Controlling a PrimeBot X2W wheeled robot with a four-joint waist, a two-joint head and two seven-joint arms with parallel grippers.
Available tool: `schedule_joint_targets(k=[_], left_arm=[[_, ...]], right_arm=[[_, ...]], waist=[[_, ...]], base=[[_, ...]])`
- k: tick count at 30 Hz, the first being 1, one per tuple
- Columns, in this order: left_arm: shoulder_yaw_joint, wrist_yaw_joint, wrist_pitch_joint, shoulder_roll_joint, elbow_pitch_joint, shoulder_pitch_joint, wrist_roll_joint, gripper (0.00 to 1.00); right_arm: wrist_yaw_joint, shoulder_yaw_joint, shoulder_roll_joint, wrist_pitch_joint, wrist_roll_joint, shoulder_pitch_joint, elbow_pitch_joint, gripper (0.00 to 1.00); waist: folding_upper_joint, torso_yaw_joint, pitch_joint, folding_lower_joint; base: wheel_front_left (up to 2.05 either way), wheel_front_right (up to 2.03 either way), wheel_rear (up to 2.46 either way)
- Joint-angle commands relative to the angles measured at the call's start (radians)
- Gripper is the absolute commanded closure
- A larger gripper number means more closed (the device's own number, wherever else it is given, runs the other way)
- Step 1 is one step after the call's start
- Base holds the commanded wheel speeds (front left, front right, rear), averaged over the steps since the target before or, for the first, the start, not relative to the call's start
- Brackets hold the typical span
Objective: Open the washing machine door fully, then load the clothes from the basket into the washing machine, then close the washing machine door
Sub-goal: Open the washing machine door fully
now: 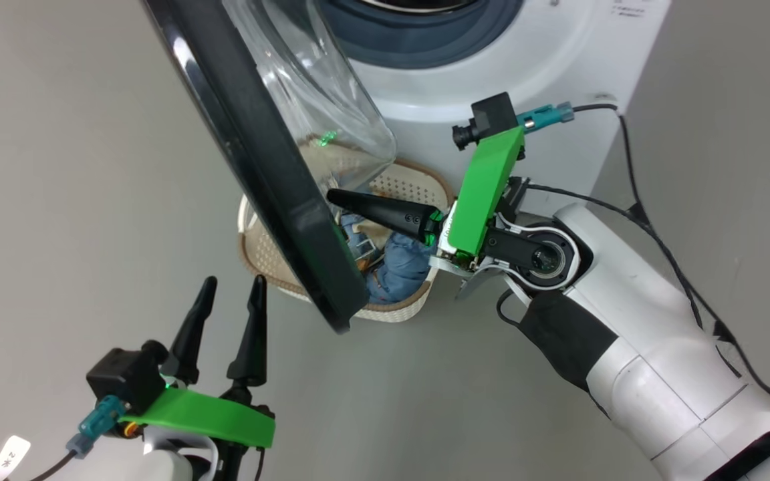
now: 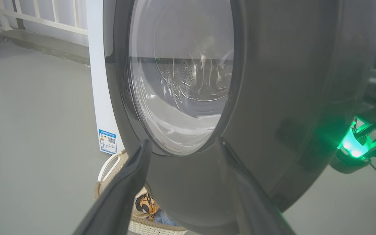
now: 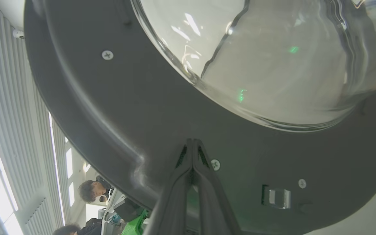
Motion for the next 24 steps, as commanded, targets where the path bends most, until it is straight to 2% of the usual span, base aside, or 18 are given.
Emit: schedule_joint_targets(k=[1,2,3,4,5,6,17,24], left_arm=[[0.043,-0.002,-0.006,0.029,-0.015,0.005,0.006,0.00],[0.046,-0.002,-0.006,0.031,-0.013,0.007,0.006,0.00],[0.046,-0.002,-0.006,0.031,-0.013,0.007,0.006,0.00],[0.050,-0.002,-0.006,0.034,-0.011,0.010,0.005,0.00],[0.054,-0.002,-0.006,0.037,-0.010,0.012,0.005,0.00],[0.057,-0.002,-0.006,0.040,-0.009,0.015,0.005,0.00],[0.092,-0.002,-0.006,0.090,-0.002,0.059,0.009,0.00],[0.129,-0.002,-0.006,0.111,-0.009,0.117,0.022,0.00]], right_arm=[[0.002,-0.005,0.030,-0.020,-0.024,0.030,-0.016,0.85],[0.002,-0.010,0.026,-0.028,-0.032,0.035,-0.015,0.75],[0.002,-0.010,0.026,-0.028,-0.032,0.035,-0.015,0.75],[0.002,-0.014,0.020,-0.038,-0.042,0.041,-0.015,0.52],[0.002,-0.018,0.014,-0.046,-0.051,0.049,-0.016,0.13],[0.002,-0.020,0.008,-0.052,-0.059,0.057,-0.017,0.00],[0.002,-0.064,-0.074,-0.187,-0.123,0.174,-0.023,0.00],[0.002,-0.053,-0.133,-0.260,-0.158,0.280,-0.065,0.00]], waist=[[0.0000,-0.021,-0.021,0.0000],[0.0000,-0.027,-0.026,0.0000],[0.0000,-0.027,-0.026,0.0000],[0.0000,-0.033,-0.031,0.0000],[0.0000,-0.039,-0.037,0.0000],[0.0000,-0.045,-0.043,0.0000],[0.0000,-0.116,-0.108,0.0000],[0.0000,-0.173,-0.161,0.0000]], base=[[0.00,0.00,0.00],[0.00,0.00,0.00],[0.00,0.00,0.00],[0.00,0.00,0.00],[0.00,0.00,0.00],[0.00,0.00,0.00],[0.00,0.00,0.00],[0.00,0.00,0.00]])
